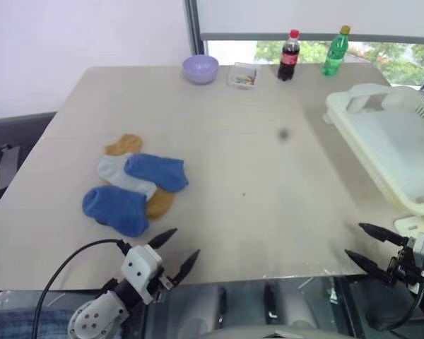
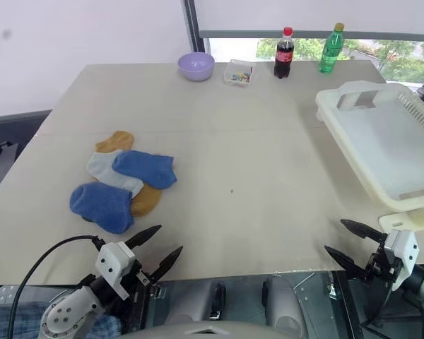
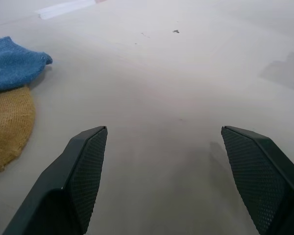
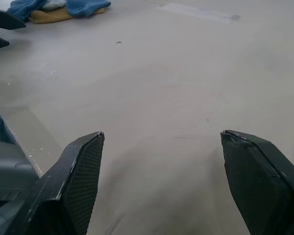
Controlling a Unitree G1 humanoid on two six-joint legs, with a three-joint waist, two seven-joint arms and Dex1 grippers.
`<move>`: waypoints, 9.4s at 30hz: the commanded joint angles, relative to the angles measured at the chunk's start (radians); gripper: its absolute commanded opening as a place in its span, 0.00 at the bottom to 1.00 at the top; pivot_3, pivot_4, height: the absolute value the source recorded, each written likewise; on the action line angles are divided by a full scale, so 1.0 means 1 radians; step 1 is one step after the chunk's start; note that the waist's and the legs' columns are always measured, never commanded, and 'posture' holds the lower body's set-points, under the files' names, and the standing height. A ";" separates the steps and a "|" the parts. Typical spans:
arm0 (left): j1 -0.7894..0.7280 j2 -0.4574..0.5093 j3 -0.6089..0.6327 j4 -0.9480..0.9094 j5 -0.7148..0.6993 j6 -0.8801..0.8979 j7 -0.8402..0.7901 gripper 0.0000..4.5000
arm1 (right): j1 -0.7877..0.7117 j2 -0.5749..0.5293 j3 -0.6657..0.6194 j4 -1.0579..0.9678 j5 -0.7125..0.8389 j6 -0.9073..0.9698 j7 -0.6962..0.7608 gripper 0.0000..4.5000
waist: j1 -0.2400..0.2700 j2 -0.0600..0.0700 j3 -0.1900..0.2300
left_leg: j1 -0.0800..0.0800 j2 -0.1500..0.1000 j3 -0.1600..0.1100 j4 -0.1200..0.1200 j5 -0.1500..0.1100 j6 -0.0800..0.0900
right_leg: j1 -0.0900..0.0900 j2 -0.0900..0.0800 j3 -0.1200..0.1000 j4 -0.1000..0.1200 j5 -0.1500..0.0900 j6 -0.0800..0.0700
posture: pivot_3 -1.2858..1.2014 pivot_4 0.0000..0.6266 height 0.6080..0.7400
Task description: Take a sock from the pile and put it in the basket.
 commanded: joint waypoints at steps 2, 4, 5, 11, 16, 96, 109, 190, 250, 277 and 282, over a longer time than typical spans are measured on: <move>-0.007 0.002 -0.002 0.030 -0.007 -0.051 -0.021 0.89 | -0.006 0.002 0.000 0.019 0.003 -0.036 0.012 0.86 | 0.000 0.000 0.000 | 0.000 0.000 0.000 0.000 0.000 0.000 | 0.000 0.000 0.000 0.000 0.000 0.000 | 0.52 0.24 0.96; -0.007 0.002 0.002 0.051 -0.018 -0.070 -0.034 0.89 | -0.004 0.007 -0.001 0.032 0.002 -0.049 0.017 0.86 | 0.000 0.000 0.000 | 0.000 0.000 0.000 0.000 0.000 0.000 | 0.000 0.000 0.000 0.000 0.000 0.000 | 0.52 0.24 0.96; -0.008 0.002 0.003 0.054 -0.020 -0.075 -0.036 0.89 | -0.003 0.007 -0.001 0.035 0.004 -0.053 0.018 0.86 | 0.000 0.000 0.000 | 0.000 0.000 0.000 0.000 0.000 0.000 | 0.000 0.000 0.000 0.000 0.000 0.000 | 0.52 0.24 0.96; -0.009 0.002 0.003 0.072 -0.024 -0.098 -0.046 0.89 | 0.007 0.002 -0.005 0.041 0.012 -0.070 0.032 0.86 | 0.000 0.001 0.000 | 0.000 0.000 0.000 0.000 0.000 0.000 | 0.000 0.000 0.000 0.000 0.000 0.000 | 0.52 0.24 0.96; -0.012 0.002 0.002 0.077 -0.023 -0.103 -0.042 0.89 | 0.010 -0.003 -0.004 0.031 0.015 -0.064 0.029 0.86 | 0.000 0.001 0.000 | 0.000 0.000 0.000 0.000 0.000 0.000 | 0.000 -0.001 0.000 0.000 0.000 0.000 | 0.52 0.24 0.96; -0.017 -0.201 0.032 -0.191 0.186 0.230 0.328 0.01 | -0.049 -0.064 0.213 -0.299 0.016 -0.046 0.052 0.87 | 0.001 -0.006 0.010 | -0.001 -0.001 -0.002 -0.001 -0.003 -0.004 | 0.001 0.000 -0.003 -0.003 0.000 0.000 | 0.52 0.24 0.96; -0.338 -0.145 -0.143 -0.263 -0.060 0.643 0.188 0.01 | -0.056 -0.067 0.210 -0.298 0.013 -0.053 0.044 0.87 | 0.002 -0.007 0.011 | 0.000 0.000 -0.004 -0.001 0.000 0.000 | 0.001 0.002 -0.003 -0.002 0.000 0.000 | 0.52 0.24 0.96; -0.911 -0.254 -0.143 0.160 0.242 0.887 0.606 0.65 | -0.117 -0.038 0.141 -0.331 0.060 0.047 -0.135 0.87 | 0.003 -0.008 0.012 | 0.000 -0.005 -0.006 0.002 0.000 0.000 | 0.004 0.000 -0.003 -0.001 0.001 0.000 | 0.52 0.24 0.96; -1.299 -0.229 -0.074 0.757 -0.003 0.618 0.096 0.54 | -0.615 -0.057 0.234 -0.247 0.108 0.951 -0.685 0.87 | 0.001 -0.008 0.012 | -0.002 -0.004 -0.008 0.004 0.001 0.001 | 0.004 0.005 -0.005 0.000 0.002 -0.001 | 0.52 0.24 0.96; -1.321 -0.195 -0.170 0.945 0.037 0.784 -0.102 0.01 | -0.796 0.139 0.273 -0.100 0.134 1.274 -0.799 0.00 | 0.001 -0.006 0.010 | -0.015 -0.011 -0.009 0.010 -0.001 0.004 | -0.007 -0.001 -0.004 0.002 0.009 0.004 | 0.52 0.24 0.96; -1.316 -0.207 -0.148 0.930 0.011 0.807 -0.122 0.01 | -0.807 0.161 0.255 -0.103 0.141 1.266 -0.812 0.00 | 0.000 -0.006 0.010 | -0.015 -0.011 -0.009 0.010 -0.001 0.004 | -0.007 -0.001 -0.004 0.002 0.009 0.004 | 0.52 0.24 0.96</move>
